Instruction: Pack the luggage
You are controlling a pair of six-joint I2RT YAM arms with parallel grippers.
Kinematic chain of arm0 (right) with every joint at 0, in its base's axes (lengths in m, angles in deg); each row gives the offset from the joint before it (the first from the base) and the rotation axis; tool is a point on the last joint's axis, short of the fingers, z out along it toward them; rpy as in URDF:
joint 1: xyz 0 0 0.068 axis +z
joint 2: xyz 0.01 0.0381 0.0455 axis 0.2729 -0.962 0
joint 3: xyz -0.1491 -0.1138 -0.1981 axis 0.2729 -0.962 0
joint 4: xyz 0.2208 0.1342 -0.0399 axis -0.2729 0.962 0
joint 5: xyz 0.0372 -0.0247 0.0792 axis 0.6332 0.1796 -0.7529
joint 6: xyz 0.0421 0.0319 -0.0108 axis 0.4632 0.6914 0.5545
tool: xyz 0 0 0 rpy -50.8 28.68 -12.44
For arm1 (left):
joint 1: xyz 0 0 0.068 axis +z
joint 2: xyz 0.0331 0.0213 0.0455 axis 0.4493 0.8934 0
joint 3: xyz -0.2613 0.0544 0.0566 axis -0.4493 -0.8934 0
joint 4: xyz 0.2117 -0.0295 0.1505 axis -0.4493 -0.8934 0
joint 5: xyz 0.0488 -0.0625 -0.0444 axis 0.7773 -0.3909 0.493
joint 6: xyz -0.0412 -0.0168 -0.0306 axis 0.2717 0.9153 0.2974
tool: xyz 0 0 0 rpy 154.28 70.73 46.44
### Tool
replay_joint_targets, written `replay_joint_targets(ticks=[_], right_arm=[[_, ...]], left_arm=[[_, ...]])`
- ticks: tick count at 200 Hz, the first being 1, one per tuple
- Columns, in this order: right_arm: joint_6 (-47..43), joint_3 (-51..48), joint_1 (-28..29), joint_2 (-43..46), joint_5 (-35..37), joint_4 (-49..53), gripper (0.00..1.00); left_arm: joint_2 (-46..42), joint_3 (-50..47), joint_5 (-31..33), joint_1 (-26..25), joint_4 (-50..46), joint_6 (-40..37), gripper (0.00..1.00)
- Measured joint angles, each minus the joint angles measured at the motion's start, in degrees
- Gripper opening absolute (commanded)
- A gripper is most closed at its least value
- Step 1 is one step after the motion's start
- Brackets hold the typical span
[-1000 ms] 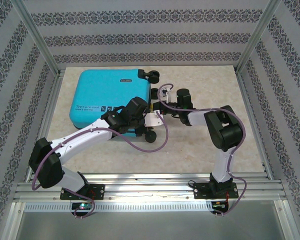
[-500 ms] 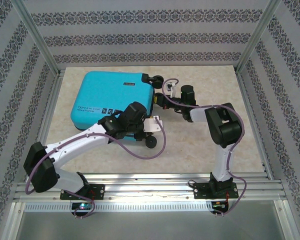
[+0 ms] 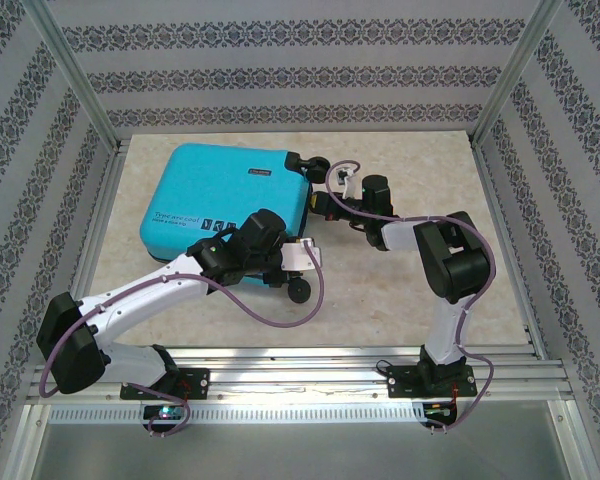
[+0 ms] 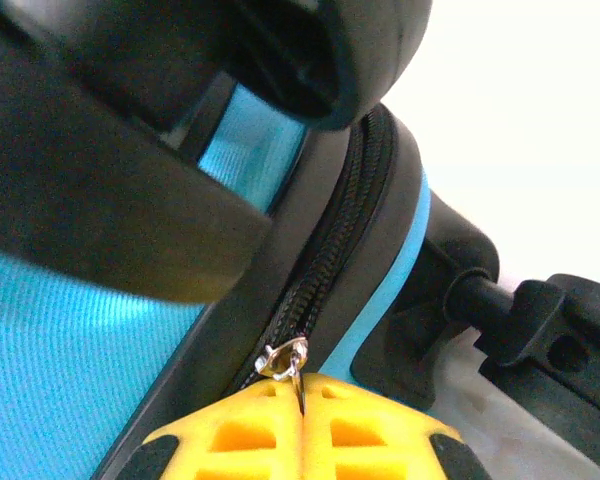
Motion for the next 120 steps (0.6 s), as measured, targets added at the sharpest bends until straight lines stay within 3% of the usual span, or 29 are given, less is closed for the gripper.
replay_joint_targets(ticks=[20,42,51,120], right_arm=[[0.5,0.1,-0.2,0.0,0.2,0.0,0.0],[0.6,0.1,-0.4,0.0,0.2,0.0,0.0],[0.6,0.1,-0.4,0.0,0.3,0.1,0.0],[0.6,-6.5,-4.9,4.8,6.6,-1.3,0.0]], left_arm=[[-0.2,-0.2,-0.1,-0.1,0.4,0.0,0.18],[-0.8,-1.2,0.3,-0.3,1.7,0.2,0.52],[-1.2,-1.9,0.3,-0.3,2.6,1.9,0.6],[-6.4,-8.5,6.4,-0.6,13.1,11.9,0.66]])
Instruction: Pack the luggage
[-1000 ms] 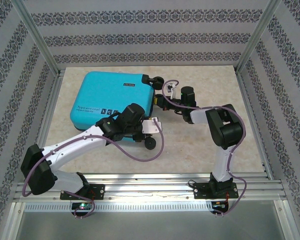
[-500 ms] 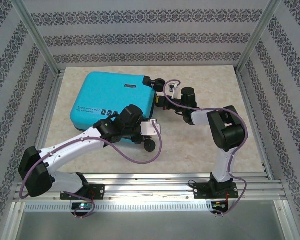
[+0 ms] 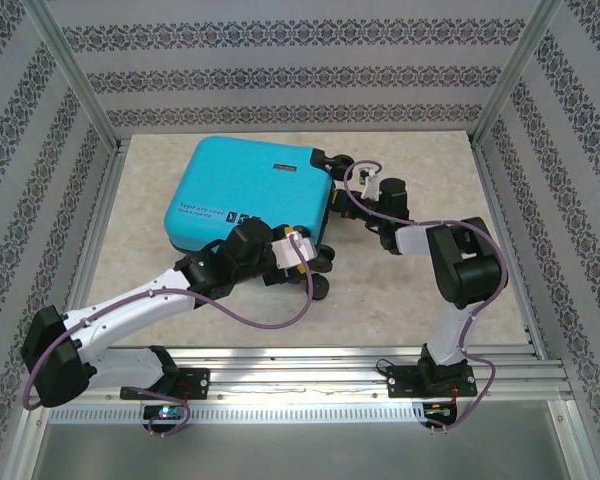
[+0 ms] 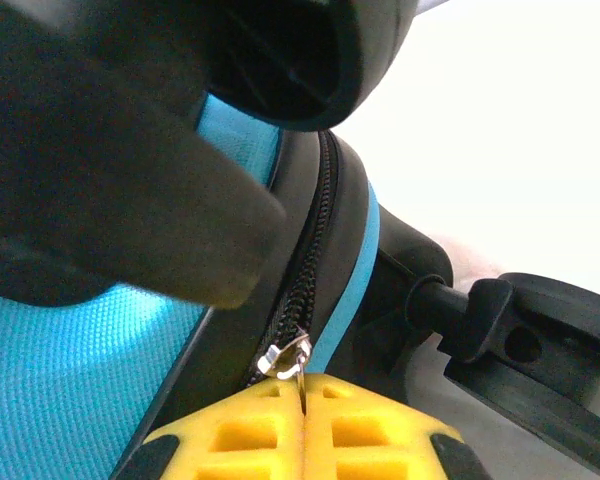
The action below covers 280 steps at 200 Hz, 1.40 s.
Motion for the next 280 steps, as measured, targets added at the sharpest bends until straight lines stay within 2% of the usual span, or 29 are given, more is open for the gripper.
replay_joint_targets(ticks=[19,56,162,193,232,280], right_arm=[[0.0,-2.7,-0.4,2.2,1.9,-0.5,0.0],[-0.4,-7.4,-0.5,6.6,4.9,-0.7,0.0],[-2.4,-16.7,1.2,18.0,10.8,1.9,0.0],[-3.9,-19.1,4.5,22.6,14.8,5.1,0.0],[-6.3,-20.5,8.9,27.2,18.9,10.2,0.0],[-7.6,-20.6,10.2,28.3,18.9,11.6,0.0]], left_arm=[[-0.7,-2.6,2.4,0.6,4.1,2.3,0.66],[-2.5,-6.3,2.5,2.7,9.7,8.0,0.67],[-1.0,-8.0,3.8,17.5,15.6,19.9,0.66],[0.0,-7.0,5.6,20.2,15.6,21.4,0.66],[-0.4,-5.6,6.7,20.7,12.5,24.0,0.69],[-3.3,-4.5,8.8,20.2,4.1,33.4,0.7]])
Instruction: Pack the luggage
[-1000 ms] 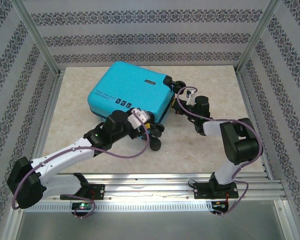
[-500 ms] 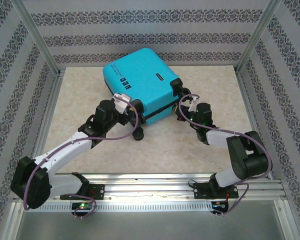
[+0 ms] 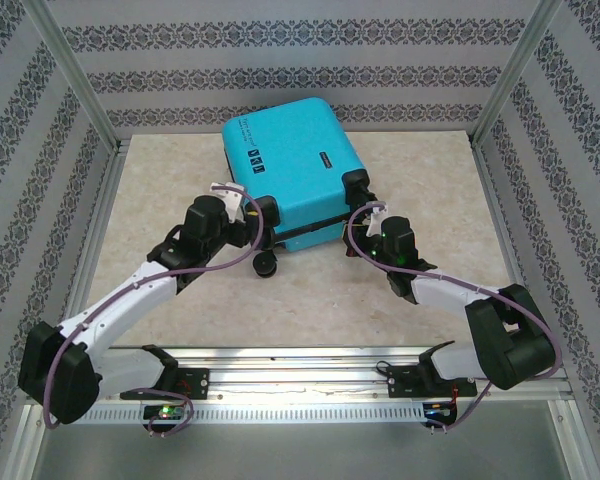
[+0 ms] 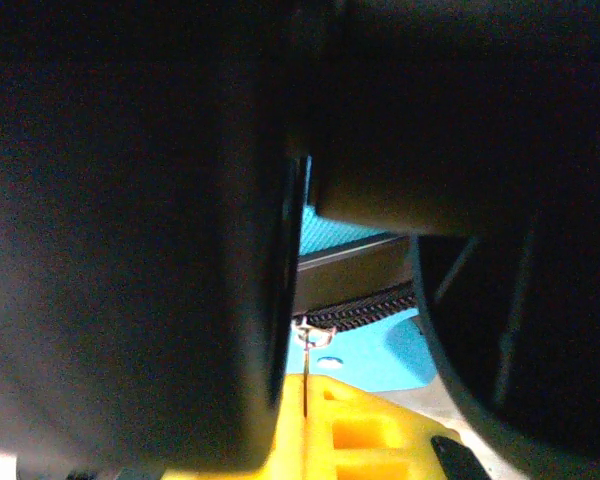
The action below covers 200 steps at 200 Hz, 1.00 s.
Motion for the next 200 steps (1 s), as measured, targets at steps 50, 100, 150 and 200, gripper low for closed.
replay_joint_targets(ticks=[50,100,150,200], right_arm=[[-0.2,0.0,0.0,0.0,-0.1,0.0,0.0],[-0.2,0.0,0.0,-0.2,-0.1,-0.1,0.0],[-0.2,0.0,0.0,-0.9,0.3,-1.3,0.0],[-0.2,0.0,0.0,-1.3,0.7,-1.8,0.0]], left_arm=[[-2.8,-0.2,6.5,-8.8,-3.3,9.0,0.74],[-1.4,-1.5,9.7,-11.7,-2.9,17.2,0.76],[3.0,-1.6,10.8,-12.8,-1.0,22.5,0.77],[8.2,-1.3,14.8,-16.8,0.5,25.1,0.77]])
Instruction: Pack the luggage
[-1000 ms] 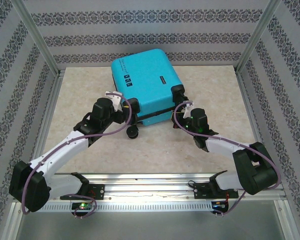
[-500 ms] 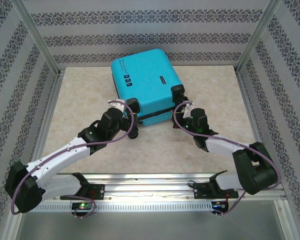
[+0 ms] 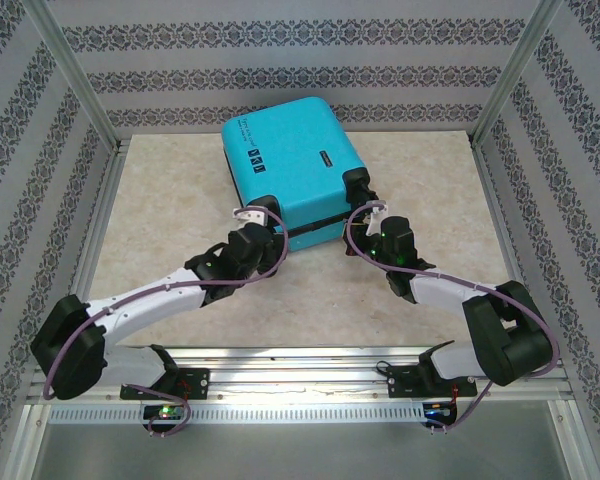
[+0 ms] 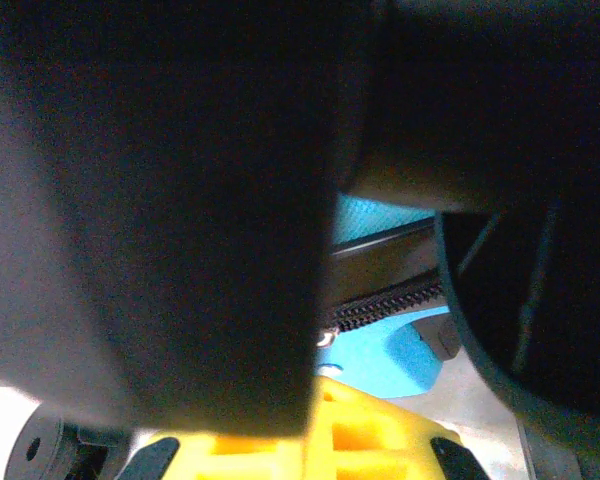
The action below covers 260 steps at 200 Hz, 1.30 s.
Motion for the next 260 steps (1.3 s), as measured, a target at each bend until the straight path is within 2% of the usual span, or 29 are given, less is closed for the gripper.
replay_joint_targets(ticks=[44,110,146,260], right_arm=[[0.0,0.0,0.0,0.0,0.5,-0.3,0.0],[0.0,0.0,0.0,-0.3,-0.4,0.0,0.0],[0.0,0.0,0.0,-0.3,-0.8,0.0,0.0],[0.0,0.0,0.0,-0.3,-0.9,0.0,0.0]], left_arm=[[2.6,2.2,6.3,-3.7,-2.7,0.0,0.78],[4.6,12.5,16.7,-8.2,-11.8,0.7,0.8],[6.9,17.9,18.0,-9.6,-15.7,2.3,0.8],[5.9,19.3,23.3,-14.0,-24.2,4.7,0.82]])
